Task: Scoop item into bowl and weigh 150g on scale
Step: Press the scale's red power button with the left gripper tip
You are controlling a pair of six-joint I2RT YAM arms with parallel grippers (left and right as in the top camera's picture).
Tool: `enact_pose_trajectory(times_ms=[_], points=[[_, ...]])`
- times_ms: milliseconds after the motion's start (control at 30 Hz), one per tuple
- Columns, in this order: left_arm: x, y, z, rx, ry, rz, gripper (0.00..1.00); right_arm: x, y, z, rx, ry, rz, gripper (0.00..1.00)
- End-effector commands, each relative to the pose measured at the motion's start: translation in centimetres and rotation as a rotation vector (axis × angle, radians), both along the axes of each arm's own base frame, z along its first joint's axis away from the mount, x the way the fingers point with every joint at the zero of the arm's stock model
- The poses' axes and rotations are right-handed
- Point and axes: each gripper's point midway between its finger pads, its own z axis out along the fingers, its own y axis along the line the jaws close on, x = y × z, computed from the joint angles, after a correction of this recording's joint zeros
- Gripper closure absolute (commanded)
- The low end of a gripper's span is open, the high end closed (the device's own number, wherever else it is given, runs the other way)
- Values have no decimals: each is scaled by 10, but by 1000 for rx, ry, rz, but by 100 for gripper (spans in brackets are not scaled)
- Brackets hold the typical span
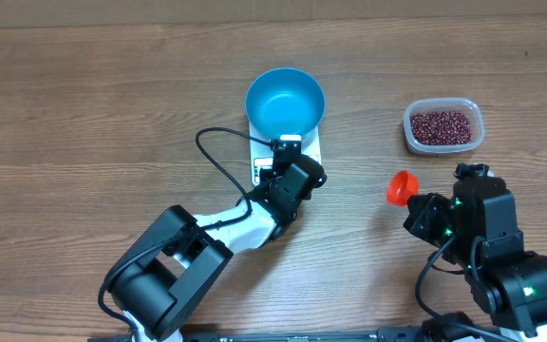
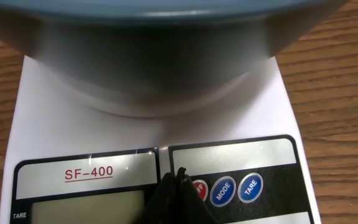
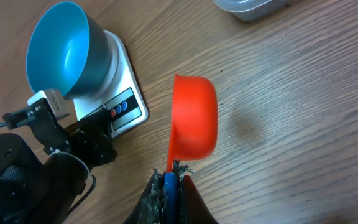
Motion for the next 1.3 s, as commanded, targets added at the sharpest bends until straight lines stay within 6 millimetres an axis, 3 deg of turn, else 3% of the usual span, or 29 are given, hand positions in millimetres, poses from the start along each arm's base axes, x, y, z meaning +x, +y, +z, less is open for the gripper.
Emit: enact_pose_trajectory(times_ms=[0,1267], points=[[2,-8,-2,-7,2,-15,96,5,-1,14,-5,-43,-4,96],[0,-13,-4,-24,16,-35,96,5,-1,14,-5,-43,-4,96]])
